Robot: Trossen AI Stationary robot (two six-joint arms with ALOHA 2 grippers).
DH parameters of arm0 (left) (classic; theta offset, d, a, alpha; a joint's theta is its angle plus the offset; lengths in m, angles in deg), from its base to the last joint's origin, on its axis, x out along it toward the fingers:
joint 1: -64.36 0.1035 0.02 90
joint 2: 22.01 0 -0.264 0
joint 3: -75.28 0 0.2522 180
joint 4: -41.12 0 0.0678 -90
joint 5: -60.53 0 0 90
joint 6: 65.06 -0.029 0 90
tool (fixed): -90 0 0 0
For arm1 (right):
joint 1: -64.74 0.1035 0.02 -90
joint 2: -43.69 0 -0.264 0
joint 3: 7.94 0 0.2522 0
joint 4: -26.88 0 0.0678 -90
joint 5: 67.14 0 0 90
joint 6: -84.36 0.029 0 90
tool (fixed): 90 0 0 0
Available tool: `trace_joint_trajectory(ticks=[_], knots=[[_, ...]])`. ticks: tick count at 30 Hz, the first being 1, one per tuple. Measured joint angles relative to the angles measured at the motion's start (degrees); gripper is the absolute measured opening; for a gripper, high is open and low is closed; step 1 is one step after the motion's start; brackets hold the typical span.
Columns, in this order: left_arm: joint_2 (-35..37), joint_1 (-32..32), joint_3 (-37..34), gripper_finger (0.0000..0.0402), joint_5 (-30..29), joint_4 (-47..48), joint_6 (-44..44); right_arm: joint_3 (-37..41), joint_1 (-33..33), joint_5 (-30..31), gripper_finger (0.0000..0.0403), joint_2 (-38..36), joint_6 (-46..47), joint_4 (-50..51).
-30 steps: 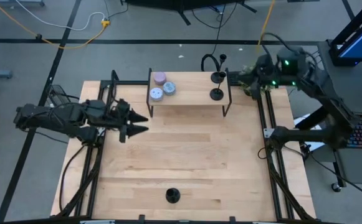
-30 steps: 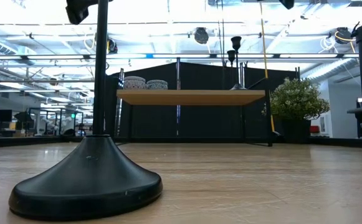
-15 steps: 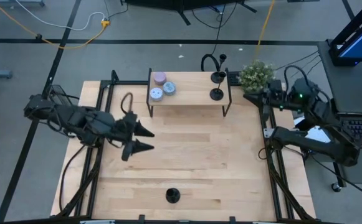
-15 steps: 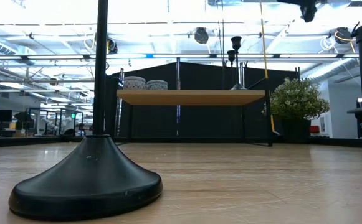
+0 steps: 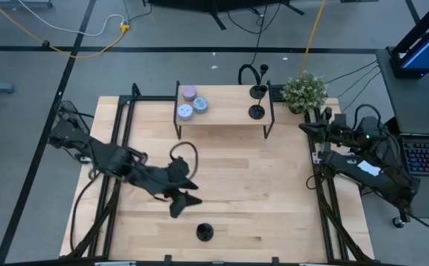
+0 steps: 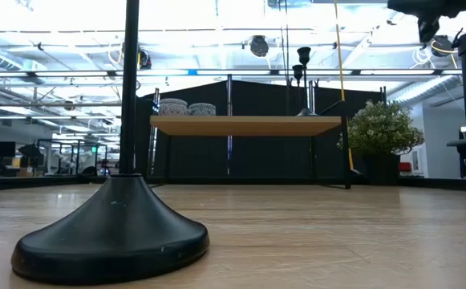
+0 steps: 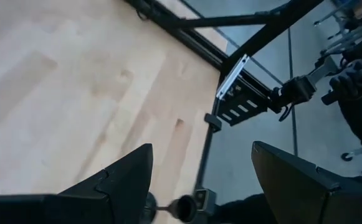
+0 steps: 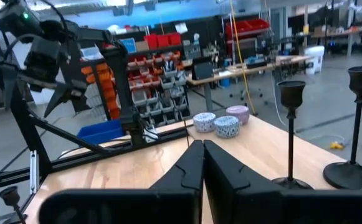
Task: Pick & Place candle stick holders
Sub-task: Put the candle holder on the shelf
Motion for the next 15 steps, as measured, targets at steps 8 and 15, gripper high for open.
trace_joint_trajectory(ticks=[8, 15], knots=[[-6.81, -2.28, 1.01, 0.028, 3.53, -0.06, 12.65, 5.48, 0.0, -2.62, 0.0001, -8.89, 0.71, 0.32], [-10.69, -3.11, 1.01, 0.028, 9.09, 1.67, 21.57, 5.69, 0.04, -7.34, 0.0001, -8.49, 2.51, 0.6]])
